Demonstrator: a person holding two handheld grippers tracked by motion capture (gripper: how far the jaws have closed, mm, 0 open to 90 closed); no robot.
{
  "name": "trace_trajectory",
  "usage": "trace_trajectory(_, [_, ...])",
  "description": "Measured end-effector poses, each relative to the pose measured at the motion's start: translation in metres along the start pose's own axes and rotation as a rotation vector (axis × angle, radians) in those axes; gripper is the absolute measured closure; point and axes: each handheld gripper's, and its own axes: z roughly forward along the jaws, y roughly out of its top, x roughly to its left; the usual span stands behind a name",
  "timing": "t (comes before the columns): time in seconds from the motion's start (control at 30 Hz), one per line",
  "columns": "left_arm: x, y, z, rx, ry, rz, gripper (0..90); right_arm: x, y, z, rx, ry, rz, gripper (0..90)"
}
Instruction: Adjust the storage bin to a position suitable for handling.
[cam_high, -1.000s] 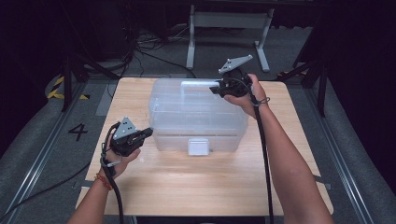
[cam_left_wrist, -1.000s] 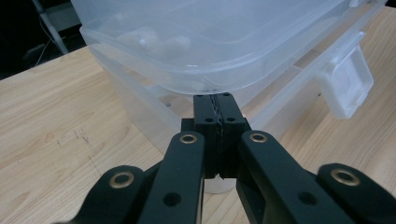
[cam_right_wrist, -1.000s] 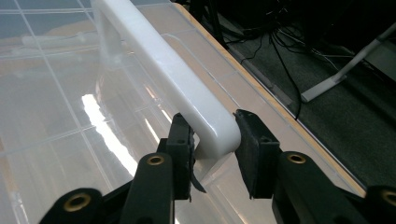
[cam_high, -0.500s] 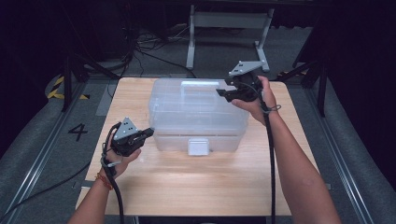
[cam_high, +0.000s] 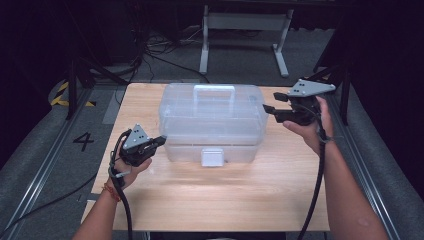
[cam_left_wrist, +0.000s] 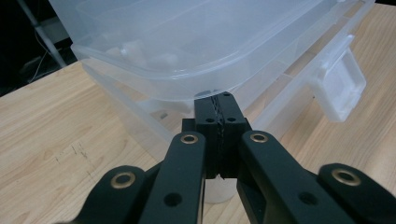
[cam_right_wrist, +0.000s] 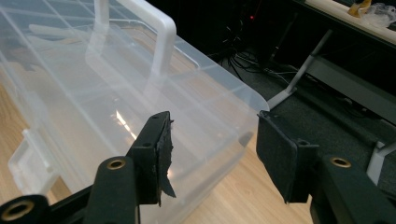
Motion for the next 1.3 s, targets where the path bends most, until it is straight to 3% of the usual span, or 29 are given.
trace_trajectory(0.23, [0.001, 0.004, -0.002, -0.006, 0.002, 0.004, 90.0, -0.004, -0.036, -0.012, 0.003, -0.003, 0.035, 44.5])
trace_trajectory(0.5, [0.003, 0.007, -0.003, -0.023, 0.004, 0.006, 90.0, 0.008, -0.064, -0.001, 0.037, 0.039, 0.036, 41.8])
trace_trajectory(0.7, [0.004, 0.009, -0.004, -0.022, 0.009, 0.010, 90.0, 0.016, -0.081, 0.010, 0.053, 0.023, 0.030, 41.4])
trace_trajectory(0.8, [0.005, 0.011, -0.005, -0.030, 0.009, 0.002, 90.0, 0.018, -0.086, 0.017, 0.060, 0.023, 0.037, 40.7])
trace_trajectory(0.9, [0.005, 0.013, -0.006, -0.023, 0.008, 0.004, 90.0, 0.022, -0.088, 0.025, 0.075, 0.004, 0.013, 40.6])
trace_trajectory(1.17, [0.006, 0.015, -0.006, -0.014, 0.015, 0.017, 89.8, 0.023, -0.087, 0.030, 0.013, -0.040, 0.026, 41.2])
trace_trajectory(1.3, [0.006, 0.016, -0.007, -0.031, 0.034, 0.012, 89.6, 0.023, -0.086, 0.029, -0.007, -0.059, 0.027, 41.5])
